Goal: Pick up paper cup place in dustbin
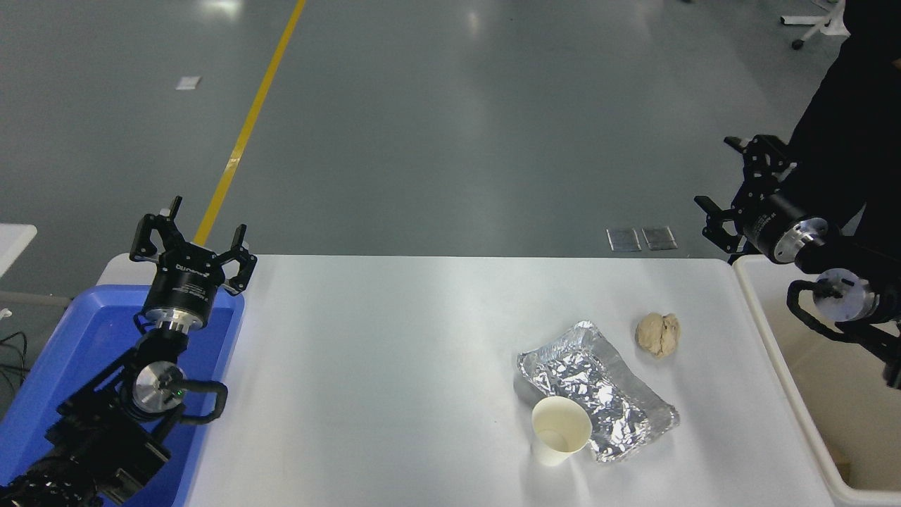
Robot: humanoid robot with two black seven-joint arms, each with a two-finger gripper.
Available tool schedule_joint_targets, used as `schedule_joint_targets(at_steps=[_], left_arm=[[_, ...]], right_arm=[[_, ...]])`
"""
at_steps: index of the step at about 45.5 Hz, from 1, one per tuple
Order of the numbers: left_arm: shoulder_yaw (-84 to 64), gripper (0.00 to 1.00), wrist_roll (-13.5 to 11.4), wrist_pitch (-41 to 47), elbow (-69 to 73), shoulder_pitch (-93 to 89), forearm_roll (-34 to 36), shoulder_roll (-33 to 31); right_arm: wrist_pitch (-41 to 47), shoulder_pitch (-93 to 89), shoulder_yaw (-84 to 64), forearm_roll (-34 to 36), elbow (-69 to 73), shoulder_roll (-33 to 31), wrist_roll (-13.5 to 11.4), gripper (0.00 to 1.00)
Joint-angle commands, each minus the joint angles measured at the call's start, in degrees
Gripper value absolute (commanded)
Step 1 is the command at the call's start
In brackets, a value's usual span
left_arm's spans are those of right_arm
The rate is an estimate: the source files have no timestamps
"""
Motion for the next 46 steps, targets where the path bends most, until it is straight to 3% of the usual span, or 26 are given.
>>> schedule_joint_targets(at_steps=[1,10,29,46], left_arm=[[0.06,0.98,-0.01,0.00,-0.02,0.00,0.00,0.00],[0.06,0.98,-0.01,0.00,0.06,0.00,0.00,0.00],[0.06,0.98,-0.01,0.00,0.06,0.00,0.00,0.00],[0.06,0.98,-0.01,0.00,0.06,0.00,0.00,0.00]], right_arm=[[0.75,18.15,-29.78,1.31,0.30,6.53,-1.58,1.00],[5.93,25.88,-41.74,0.87,2.14,14.88,-1.49,1.00],[31.94,44.96,-48.34,0.96,14.09,24.37,-1.40,1.00],[33.45,51.73,-48.96,0.96,27.01,29.74,-1.31,1.00]])
